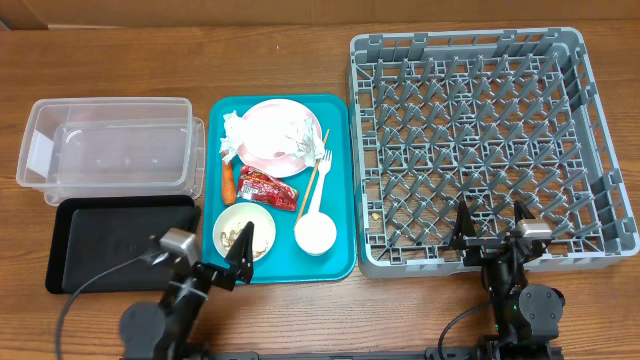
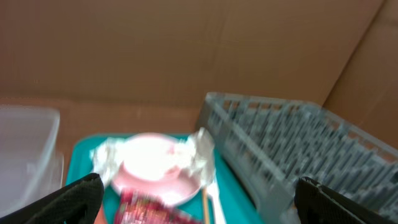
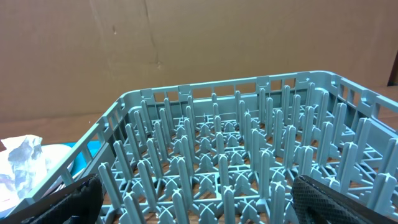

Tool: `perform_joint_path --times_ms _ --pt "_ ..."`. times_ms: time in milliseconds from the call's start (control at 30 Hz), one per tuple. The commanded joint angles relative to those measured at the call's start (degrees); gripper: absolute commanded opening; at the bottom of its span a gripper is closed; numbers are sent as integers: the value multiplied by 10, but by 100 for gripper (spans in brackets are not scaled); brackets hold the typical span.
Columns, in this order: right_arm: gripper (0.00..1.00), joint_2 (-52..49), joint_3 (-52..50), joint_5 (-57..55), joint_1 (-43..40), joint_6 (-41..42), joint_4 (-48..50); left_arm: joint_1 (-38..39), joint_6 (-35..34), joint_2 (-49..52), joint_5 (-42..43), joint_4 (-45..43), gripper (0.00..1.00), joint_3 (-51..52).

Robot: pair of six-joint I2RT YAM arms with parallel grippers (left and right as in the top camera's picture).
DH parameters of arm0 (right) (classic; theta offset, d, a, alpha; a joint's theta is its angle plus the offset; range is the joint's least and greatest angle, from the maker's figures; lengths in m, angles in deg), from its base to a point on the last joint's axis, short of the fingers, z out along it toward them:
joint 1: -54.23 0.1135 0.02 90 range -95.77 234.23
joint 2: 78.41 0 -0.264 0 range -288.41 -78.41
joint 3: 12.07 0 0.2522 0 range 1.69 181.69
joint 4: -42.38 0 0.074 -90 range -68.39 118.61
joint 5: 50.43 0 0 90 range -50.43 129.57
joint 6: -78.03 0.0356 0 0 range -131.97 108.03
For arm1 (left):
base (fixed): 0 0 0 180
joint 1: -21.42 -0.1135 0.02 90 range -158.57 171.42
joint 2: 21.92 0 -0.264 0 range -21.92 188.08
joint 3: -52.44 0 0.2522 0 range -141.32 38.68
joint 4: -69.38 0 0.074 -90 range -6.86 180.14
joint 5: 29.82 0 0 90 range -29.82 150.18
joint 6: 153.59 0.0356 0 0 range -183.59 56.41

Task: Sort waste into correct bins and load items into the dishwasher
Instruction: 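Move the left gripper over the white rice bowl on the teal tray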

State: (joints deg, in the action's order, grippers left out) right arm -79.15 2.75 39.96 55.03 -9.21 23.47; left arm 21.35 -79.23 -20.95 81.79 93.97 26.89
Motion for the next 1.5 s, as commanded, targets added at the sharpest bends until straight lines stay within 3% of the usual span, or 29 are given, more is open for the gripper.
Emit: perform_joint_path --times_ms 0,233,600,900,1300,1400,1467 --pt "100 6 -6 -5 2 -2 3 1 -2 19 18 30 100 -93" --pt "100 6 -6 -5 2 -2 3 1 5 140 35 129 100 -238" --pt "100 6 -6 -5 2 -2 3 1 2 449 35 393 100 -526" --pt "100 6 -6 -5 2 -2 3 2 6 613 33 534 100 -559" --pt "100 6 -6 -5 2 -2 3 12 14 717 38 512 100 -559" --pt "100 6 -6 -5 2 -2 3 13 19 733 72 497 100 -559" --pt "100 6 -6 -5 2 -2 3 16 19 742 87 497 90 -559"
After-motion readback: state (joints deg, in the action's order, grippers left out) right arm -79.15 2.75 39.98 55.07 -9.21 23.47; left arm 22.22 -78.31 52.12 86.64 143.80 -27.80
